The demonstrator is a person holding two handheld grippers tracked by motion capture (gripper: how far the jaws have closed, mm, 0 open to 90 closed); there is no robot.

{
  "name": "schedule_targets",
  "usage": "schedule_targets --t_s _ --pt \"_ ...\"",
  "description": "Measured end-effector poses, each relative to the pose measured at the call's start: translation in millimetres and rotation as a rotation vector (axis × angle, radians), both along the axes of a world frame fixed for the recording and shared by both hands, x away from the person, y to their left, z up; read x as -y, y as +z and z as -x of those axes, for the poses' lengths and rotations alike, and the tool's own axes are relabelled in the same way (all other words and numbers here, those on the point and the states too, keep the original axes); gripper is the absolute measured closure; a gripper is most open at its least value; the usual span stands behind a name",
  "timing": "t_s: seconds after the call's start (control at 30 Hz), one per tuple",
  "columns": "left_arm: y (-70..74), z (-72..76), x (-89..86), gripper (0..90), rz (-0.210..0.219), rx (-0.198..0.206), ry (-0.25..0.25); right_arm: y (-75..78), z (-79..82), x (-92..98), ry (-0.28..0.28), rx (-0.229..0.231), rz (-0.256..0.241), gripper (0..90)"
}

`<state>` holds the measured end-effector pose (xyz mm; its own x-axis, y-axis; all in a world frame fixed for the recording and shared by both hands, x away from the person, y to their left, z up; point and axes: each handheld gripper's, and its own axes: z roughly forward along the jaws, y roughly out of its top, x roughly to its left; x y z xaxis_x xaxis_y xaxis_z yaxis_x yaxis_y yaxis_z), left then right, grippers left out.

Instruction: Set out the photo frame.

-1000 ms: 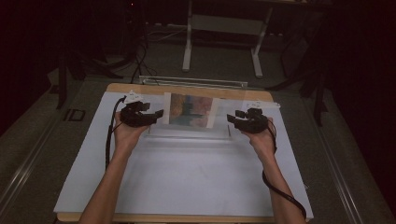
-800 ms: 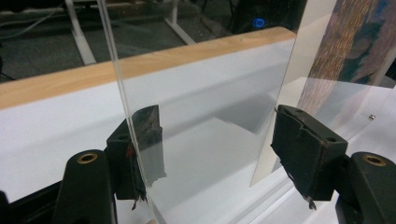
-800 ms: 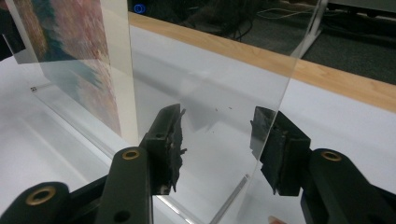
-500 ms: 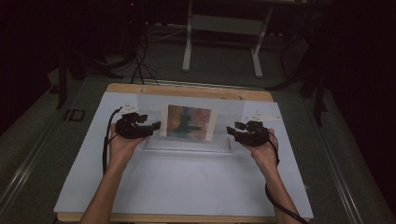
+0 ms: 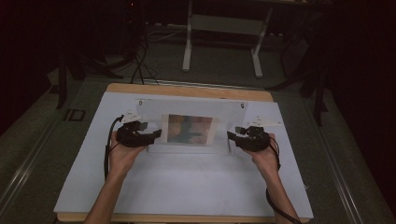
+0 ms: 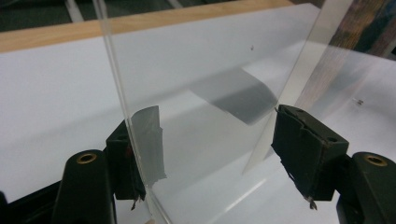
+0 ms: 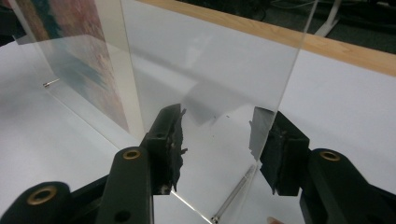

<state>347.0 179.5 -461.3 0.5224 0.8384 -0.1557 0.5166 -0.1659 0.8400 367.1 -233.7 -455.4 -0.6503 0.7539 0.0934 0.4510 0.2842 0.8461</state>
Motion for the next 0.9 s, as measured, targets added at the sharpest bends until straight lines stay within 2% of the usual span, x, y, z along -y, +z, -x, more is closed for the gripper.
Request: schedule_targets --t_s 0.27,0.3,0.4,0.47,0.5,0.53,0.6,0.73,0.83,0.87,0.9 --pt "-3.1 -1.7 -3.6 31.7 0.024 0.007 -0.02 -1.5 4.5 2.2 0.012 -0.001 -0.013 55.4" --pt "-3.4 -1.2 -3.6 31.5 0.026 0.006 -0.017 -3.0 3.5 4.4 0.023 -0.004 -0.03 54.7" --pt "-4.2 0.6 -3.9 31.0 0.032 0.017 -0.021 -4.5 3.1 3.4 0.03 -0.005 -0.037 51.1" --pt "-4.8 1.5 -6.2 29.1 0.061 0.02 -0.026 -5.5 2.6 -0.4 0.043 0.002 -0.022 45.6" --pt "-4.7 2.0 -7.6 29.1 0.076 0.025 -0.025 -5.5 2.6 -0.4 0.043 0.002 -0.022 45.6" --pt "-4.4 2.1 -9.6 27.1 0.097 0.023 -0.032 -5.2 1.6 -0.5 0.043 0.003 -0.024 40.7" --pt "-3.5 2.5 -13.4 27.1 0.125 0.021 -0.053 -4.9 1.1 0.4 0.044 0.0 -0.026 38.4" --pt "0.4 7.4 -23.1 26.1 0.135 0.026 -0.059 -1.6 1.9 9.5 0.077 0.006 -0.03 33.0" --pt "7.8 16.8 -37.5 26.2 0.142 0.043 -0.061 4.4 3.2 24.4 0.093 0.015 -0.034 26.1" --pt "10.4 20.6 -43.7 26.3 0.145 0.048 -0.059 6.4 2.7 37.7 0.09 0.011 -0.026 26.1" --pt "12.4 24.1 -50.4 26.3 0.143 0.051 -0.058 6.4 2.7 37.7 0.09 0.011 -0.026 26.1"
